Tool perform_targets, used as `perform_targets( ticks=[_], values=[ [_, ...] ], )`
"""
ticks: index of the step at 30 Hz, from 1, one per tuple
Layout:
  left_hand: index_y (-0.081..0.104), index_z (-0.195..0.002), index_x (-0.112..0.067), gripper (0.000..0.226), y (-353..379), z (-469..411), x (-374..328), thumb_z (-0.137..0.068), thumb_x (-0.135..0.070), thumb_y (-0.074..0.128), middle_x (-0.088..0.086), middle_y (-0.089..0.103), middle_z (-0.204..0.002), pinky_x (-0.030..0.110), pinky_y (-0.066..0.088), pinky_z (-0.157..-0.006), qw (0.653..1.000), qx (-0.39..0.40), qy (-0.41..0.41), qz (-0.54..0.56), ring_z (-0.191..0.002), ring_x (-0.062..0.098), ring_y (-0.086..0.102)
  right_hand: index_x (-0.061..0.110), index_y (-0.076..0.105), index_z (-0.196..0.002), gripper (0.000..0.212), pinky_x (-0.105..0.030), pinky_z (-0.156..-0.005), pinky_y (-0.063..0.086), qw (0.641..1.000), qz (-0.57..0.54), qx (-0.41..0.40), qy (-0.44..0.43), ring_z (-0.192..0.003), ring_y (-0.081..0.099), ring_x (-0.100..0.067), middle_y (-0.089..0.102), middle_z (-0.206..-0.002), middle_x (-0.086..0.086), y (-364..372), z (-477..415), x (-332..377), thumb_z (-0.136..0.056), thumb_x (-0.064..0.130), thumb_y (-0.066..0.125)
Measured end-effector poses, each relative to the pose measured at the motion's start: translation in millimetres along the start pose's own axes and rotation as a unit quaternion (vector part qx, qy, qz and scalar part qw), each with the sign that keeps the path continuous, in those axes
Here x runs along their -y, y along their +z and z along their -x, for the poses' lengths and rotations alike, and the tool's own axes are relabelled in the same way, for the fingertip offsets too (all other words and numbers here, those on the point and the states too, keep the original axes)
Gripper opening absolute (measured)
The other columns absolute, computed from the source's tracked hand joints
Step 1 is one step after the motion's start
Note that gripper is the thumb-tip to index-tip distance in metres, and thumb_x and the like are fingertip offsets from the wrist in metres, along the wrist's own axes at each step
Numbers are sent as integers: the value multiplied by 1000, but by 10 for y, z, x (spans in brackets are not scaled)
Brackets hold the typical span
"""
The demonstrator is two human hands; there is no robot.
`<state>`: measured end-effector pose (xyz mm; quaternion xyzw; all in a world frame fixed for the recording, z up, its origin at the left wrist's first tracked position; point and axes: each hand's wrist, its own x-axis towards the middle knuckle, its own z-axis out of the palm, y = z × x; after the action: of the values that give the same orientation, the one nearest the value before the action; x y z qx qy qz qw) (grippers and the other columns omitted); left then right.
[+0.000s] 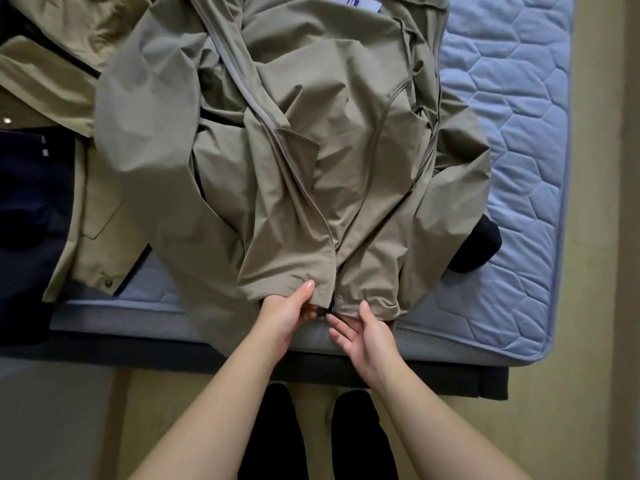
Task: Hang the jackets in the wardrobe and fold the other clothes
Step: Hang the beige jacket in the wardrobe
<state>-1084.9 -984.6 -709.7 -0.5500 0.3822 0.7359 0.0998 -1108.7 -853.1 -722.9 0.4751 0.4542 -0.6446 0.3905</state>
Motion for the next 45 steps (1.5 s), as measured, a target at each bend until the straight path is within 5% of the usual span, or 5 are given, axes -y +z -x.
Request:
perform_targets(
  ticks=[9, 12, 20, 29, 45],
  values=[
    [56, -91, 6, 35, -186, 127, -147, -80, -24, 70, 4, 43, -58, 19, 42, -60, 971, 212, 47, -100, -52, 9, 43, -11, 66, -102, 37, -28, -83, 56, 991, 103, 80, -18, -98, 70, -26, 72, -99, -19, 61, -85, -10, -76, 11, 78],
    [57, -98, 10, 39, -263, 201, -144, -78, -19, 73, 9, 49, -69, 20, 41, -56, 962, 257, 11, -93, -56, 11, 41, -5, 67, -86, 20, -18, -59, 54, 984, 178, -11, -9, -65, 71, -15, 73, -69, -9, 189, -137, -28, -78, 12, 76],
    [55, -60, -4, 43, -226, 504, -386, -67, -39, 79, 4, 48, -49, 23, 41, -58, 965, 62, 191, -171, -47, 12, 46, -2, 69, -98, 40, -18, -47, 38, 991, 37, 125, -27, -66, 59, -11, 70, -85, -7, 289, 388, 59, -66, 22, 73],
    [61, -87, 13, 42, 178, 914, -629, -75, -25, 75, 34, 51, -79, 35, 48, -62, 947, -37, 320, -8, -63, 5, 52, 9, 66, -106, 34, -20, -59, 45, 969, 8, 217, -116, -77, 65, -8, 73, -93, -1, 398, 967, 235, -77, 26, 63],
    [66, -109, 0, 33, 332, 1074, -657, -80, -13, 75, 8, 69, -113, 46, 48, -99, 928, -66, 365, -43, -109, 20, 65, 4, 60, -122, 59, -38, -85, 38, 970, -47, 206, -117, -106, 56, -24, 66, -117, -12, 424, 1077, 182, -70, 29, 71]
  ],
)
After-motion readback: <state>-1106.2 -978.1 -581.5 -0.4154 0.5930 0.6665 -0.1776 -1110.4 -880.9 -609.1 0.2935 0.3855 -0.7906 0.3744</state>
